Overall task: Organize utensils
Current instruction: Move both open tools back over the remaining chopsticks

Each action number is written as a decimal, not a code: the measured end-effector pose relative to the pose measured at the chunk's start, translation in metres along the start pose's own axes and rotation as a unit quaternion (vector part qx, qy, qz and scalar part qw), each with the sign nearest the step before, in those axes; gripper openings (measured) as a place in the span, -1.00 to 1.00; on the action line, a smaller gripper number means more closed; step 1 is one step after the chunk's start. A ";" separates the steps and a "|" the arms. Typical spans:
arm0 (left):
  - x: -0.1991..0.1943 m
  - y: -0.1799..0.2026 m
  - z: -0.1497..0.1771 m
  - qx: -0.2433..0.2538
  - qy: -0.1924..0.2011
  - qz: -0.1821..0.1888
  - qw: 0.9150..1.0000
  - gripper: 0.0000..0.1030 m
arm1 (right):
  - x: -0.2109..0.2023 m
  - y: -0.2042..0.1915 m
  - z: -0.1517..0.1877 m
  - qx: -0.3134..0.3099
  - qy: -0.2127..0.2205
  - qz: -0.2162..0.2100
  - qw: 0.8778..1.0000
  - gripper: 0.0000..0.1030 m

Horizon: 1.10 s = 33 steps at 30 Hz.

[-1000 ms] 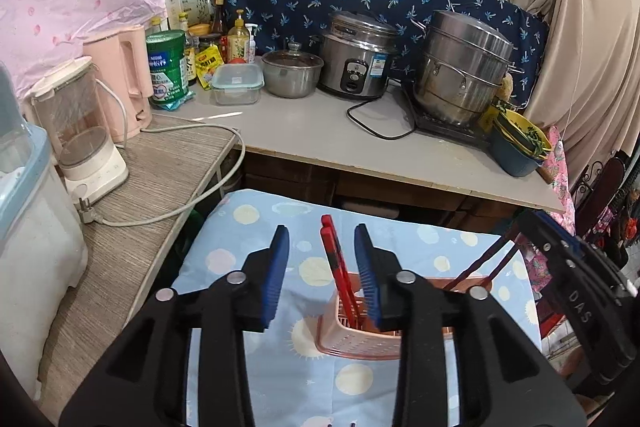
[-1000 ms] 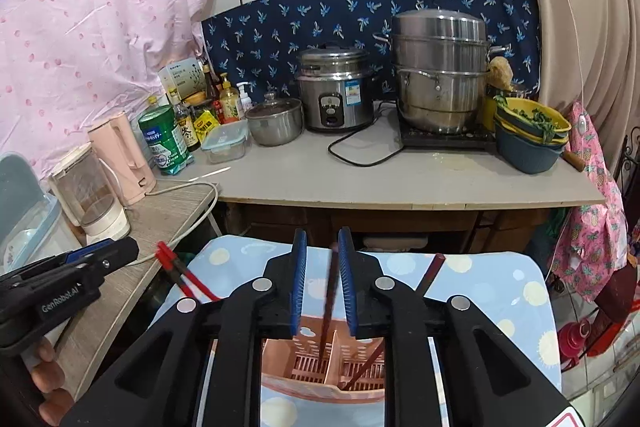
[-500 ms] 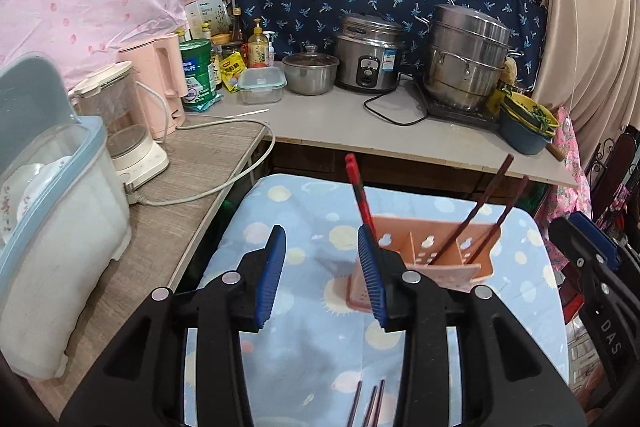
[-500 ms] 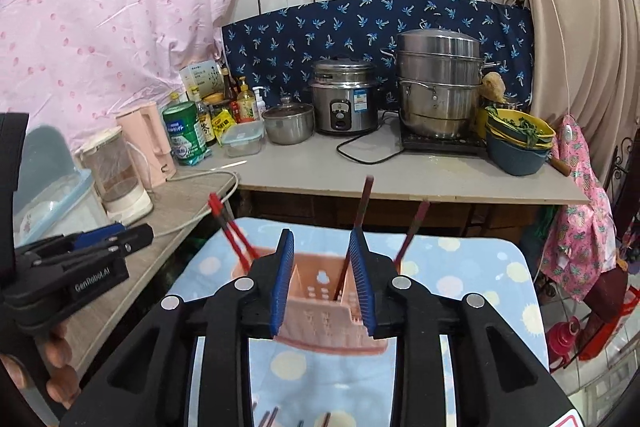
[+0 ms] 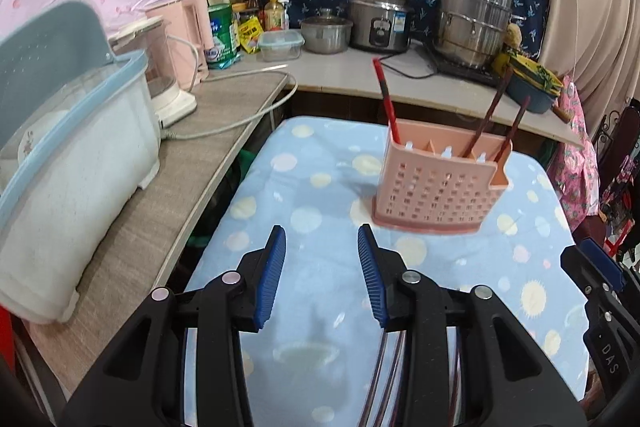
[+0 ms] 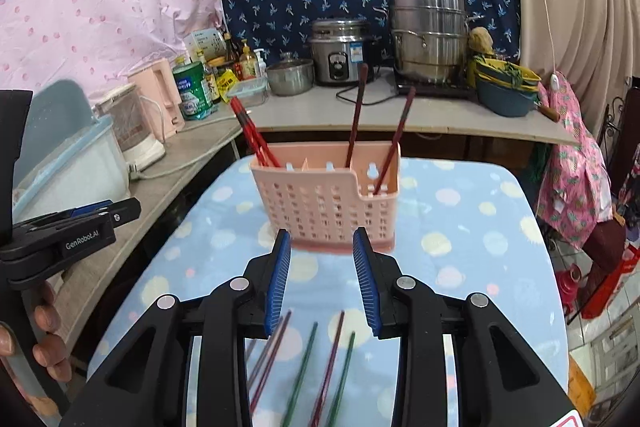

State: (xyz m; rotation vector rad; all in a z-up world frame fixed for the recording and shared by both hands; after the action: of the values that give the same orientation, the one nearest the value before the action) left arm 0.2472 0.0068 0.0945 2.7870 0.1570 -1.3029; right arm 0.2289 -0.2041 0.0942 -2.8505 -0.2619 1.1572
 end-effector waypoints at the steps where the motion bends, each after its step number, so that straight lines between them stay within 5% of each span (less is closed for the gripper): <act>1: 0.000 -0.001 0.006 0.001 -0.003 -0.002 1.000 -0.30 | 0.000 0.001 0.009 0.002 -0.006 0.001 1.000 -0.38; 21: 0.033 -0.010 0.139 0.019 -0.094 0.006 0.995 -0.30 | 0.027 0.008 0.159 0.004 -0.136 0.031 0.990 -0.38; 33: 0.037 -0.003 0.177 0.034 -0.119 0.029 0.992 -0.30 | 0.023 0.002 0.204 0.010 -0.172 0.029 0.985 -0.38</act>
State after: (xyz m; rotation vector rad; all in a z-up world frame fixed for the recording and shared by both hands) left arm 0.1357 -0.0049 -0.0474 2.6377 0.0203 -1.6388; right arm 0.1031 -0.2048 -0.0681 -2.6413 -0.1808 1.6529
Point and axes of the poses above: each gripper's, at about its wrist camera, not at the fingertips, and x roughly the way its jaws point, y to its right, z to its underside, the point moved 6 cm from there along x, roughly the way its jaws point, and after that the axes turned 6 degrees about -y, right-handed, at the moved point
